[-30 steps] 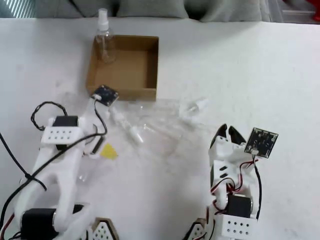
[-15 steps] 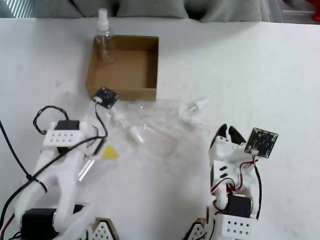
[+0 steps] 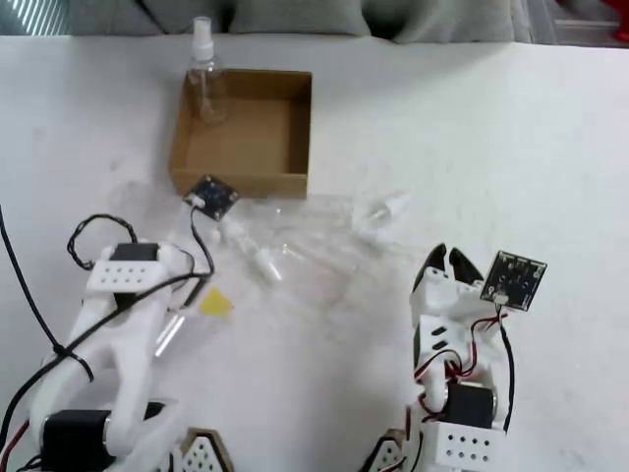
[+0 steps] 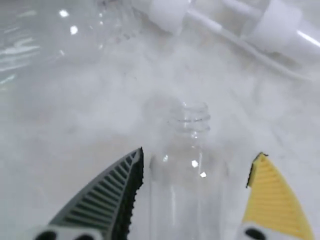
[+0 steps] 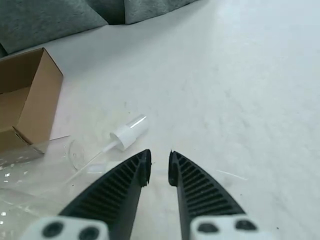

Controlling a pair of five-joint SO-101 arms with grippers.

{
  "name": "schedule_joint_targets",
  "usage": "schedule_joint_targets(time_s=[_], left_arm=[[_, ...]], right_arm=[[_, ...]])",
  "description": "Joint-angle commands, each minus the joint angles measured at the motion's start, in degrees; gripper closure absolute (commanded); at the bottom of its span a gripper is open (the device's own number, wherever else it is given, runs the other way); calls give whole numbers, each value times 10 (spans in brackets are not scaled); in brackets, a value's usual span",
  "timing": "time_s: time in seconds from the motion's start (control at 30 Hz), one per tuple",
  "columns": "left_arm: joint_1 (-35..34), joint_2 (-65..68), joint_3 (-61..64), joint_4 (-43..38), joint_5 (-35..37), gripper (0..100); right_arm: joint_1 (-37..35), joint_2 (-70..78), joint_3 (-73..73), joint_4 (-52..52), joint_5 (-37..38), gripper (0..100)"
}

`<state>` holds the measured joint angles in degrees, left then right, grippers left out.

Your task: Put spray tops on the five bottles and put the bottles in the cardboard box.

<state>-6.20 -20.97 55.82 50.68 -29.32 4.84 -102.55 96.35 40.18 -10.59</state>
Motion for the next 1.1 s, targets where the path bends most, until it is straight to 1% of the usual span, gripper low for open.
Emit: schedule_joint_targets(time_s=[0.0, 0.13, 0.3, 0.47, 0.53, 0.83, 0.87, 1.0, 1.07], left_arm=[[3, 13, -11, -12, -4, 669], [2, 49, -37, 1, -4, 669], [2, 51, -37, 4, -5, 670], [5, 54, -37, 1, -11, 739], [6, 54, -37, 1, -25, 743], [-7, 50, -37, 4, -22, 744], [-15, 50, -37, 3, -10, 744], [-49, 49, -56, 2, 84, 741], [-51, 49, -60, 1, 116, 740]], right_arm=[[-6, -7, 4, 1, 9, 947], [-5, -7, 4, 1, 9, 947], [-5, -7, 4, 1, 9, 947], [-5, -7, 4, 1, 9, 947], [-5, -7, 4, 1, 9, 947], [-5, -7, 4, 1, 9, 947], [-5, -7, 4, 1, 9, 947], [-5, -7, 4, 1, 9, 947], [-5, -7, 4, 1, 9, 947]])
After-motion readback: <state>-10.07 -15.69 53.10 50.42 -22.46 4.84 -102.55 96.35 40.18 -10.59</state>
